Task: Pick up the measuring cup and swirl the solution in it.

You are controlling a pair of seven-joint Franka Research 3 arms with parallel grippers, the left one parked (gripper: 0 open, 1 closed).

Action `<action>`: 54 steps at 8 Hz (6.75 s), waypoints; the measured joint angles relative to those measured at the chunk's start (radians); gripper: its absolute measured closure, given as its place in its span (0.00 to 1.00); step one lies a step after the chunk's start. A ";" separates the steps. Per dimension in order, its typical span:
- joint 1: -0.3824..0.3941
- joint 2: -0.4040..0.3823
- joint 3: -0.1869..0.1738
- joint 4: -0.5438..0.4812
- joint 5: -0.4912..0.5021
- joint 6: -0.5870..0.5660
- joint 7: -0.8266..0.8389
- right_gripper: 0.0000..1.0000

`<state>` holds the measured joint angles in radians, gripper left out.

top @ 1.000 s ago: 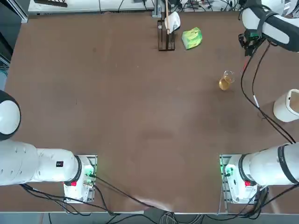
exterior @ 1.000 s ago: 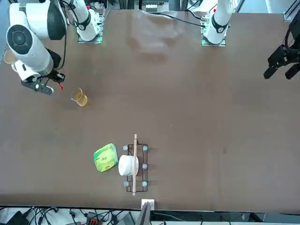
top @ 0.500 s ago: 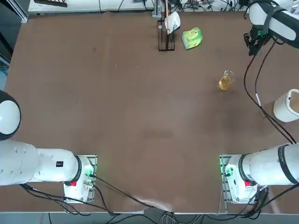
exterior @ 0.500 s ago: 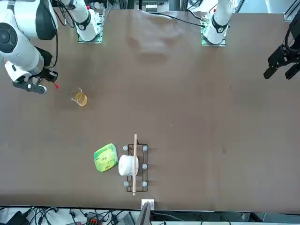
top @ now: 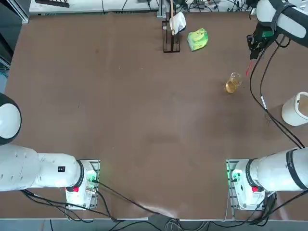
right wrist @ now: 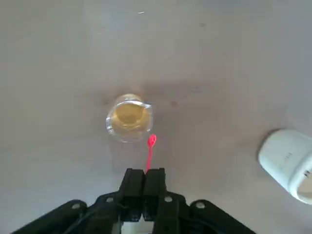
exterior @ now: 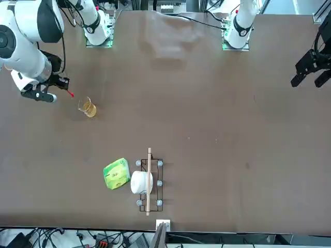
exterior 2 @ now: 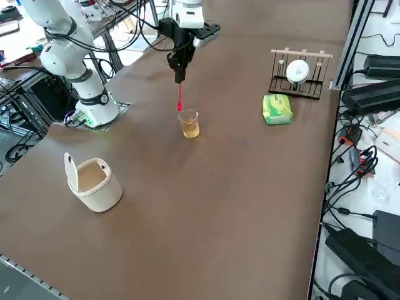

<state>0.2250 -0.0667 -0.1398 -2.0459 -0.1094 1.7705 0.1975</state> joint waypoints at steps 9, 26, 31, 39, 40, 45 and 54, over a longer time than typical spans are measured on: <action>-0.018 0.061 -0.005 -0.109 0.095 0.201 -0.234 0.98; -0.010 0.140 0.002 -0.168 0.056 0.393 -0.244 0.98; 0.009 0.141 0.006 -0.172 0.060 0.310 -0.227 0.98; -0.046 0.163 -0.008 -0.171 0.060 0.372 -0.325 0.98; -0.045 0.177 -0.005 -0.171 0.085 0.398 -0.324 0.98; -0.002 0.186 0.007 -0.172 0.170 0.393 -0.319 0.98; -0.143 0.176 -0.013 -0.176 0.170 0.353 -0.564 0.98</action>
<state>0.0825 0.1093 -0.1529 -2.2218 0.0605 2.1240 -0.3662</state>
